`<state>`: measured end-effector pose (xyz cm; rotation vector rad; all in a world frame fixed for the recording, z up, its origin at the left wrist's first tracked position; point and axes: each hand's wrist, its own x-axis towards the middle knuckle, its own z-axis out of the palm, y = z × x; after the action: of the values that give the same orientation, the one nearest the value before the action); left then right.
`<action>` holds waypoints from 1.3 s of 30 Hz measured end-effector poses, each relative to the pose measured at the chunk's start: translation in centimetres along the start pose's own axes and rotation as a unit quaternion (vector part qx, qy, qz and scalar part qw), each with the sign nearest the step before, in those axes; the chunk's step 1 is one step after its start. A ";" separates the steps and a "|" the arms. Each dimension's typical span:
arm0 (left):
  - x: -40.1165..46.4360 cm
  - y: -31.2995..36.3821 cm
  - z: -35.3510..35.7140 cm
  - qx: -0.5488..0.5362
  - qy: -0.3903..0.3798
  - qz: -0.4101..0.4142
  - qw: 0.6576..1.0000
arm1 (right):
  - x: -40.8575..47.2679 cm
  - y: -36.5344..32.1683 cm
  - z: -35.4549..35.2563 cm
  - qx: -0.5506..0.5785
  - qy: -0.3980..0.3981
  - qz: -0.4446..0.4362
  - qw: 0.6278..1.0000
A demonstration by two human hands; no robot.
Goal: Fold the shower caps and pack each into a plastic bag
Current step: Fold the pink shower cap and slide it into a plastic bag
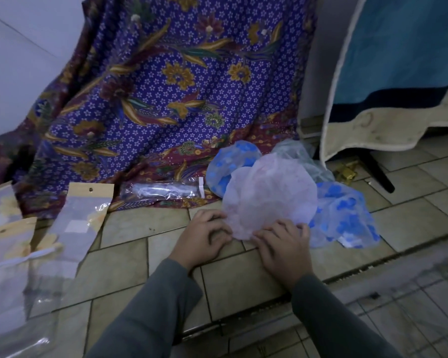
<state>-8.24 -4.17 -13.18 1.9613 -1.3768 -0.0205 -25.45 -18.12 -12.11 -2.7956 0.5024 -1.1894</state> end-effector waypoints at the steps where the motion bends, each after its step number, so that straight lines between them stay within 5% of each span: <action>1: -0.2 0.1 -0.4 -0.014 0.014 0.003 1.000 | 0.8 -0.6 -0.4 0.009 0.011 -0.005 1.000; 6: 0.8 2.2 -4.0 -0.115 0.184 -0.025 0.976 | 6.1 -4.0 -2.8 0.068 0.096 -0.017 0.993; 11: 3.7 6.3 -8.2 -0.279 0.234 -0.011 0.931 | 10.9 -6.2 -6.0 0.175 0.183 -0.061 0.965; 15: 5.3 8.5 -10.2 -0.268 0.288 0.033 0.919 | 13.0 -7.5 -7.6 0.151 0.201 -0.034 0.967; 18: 5.5 7.7 -12.0 -0.167 0.265 0.041 0.949 | 13.8 -7.4 -8.6 0.173 0.202 -0.004 0.964; 20: 5.4 6.2 -12.8 -0.110 0.198 0.031 0.973 | 14.3 -7.1 -8.9 0.250 0.171 0.040 0.952; 23: 5.1 5.2 -12.9 -0.239 0.103 -0.054 0.964 | 14.8 -6.8 -8.0 0.397 0.073 0.138 0.905; 27: 5.0 5.5 -13.3 -0.201 0.151 -0.125 0.960 | 15.3 -5.2 -5.4 0.501 -0.041 0.269 0.822; 30: 4.7 3.8 -14.5 -0.101 0.101 -0.219 0.965 | 15.1 -4.3 -3.2 0.480 -0.174 0.326 0.796; 34: 2.5 0.7 -15.2 -0.012 0.007 -0.329 0.944 | 12.8 -5.5 -0.6 0.296 -0.416 0.280 0.813; 36: 1.3 0.0 -15.4 -0.025 0.009 -0.350 0.936 | 11.5 -6.9 1.1 0.243 -0.420 0.256 0.836; 39: 0.4 -0.6 -15.7 -0.072 0.026 -0.372 0.925 | 10.3 -8.7 3.6 0.194 -0.298 0.152 0.922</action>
<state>-1.26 4.17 -1.87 2.2183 -0.5075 -0.4082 -13.84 -13.40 -5.96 -2.4302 0.5395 -0.2969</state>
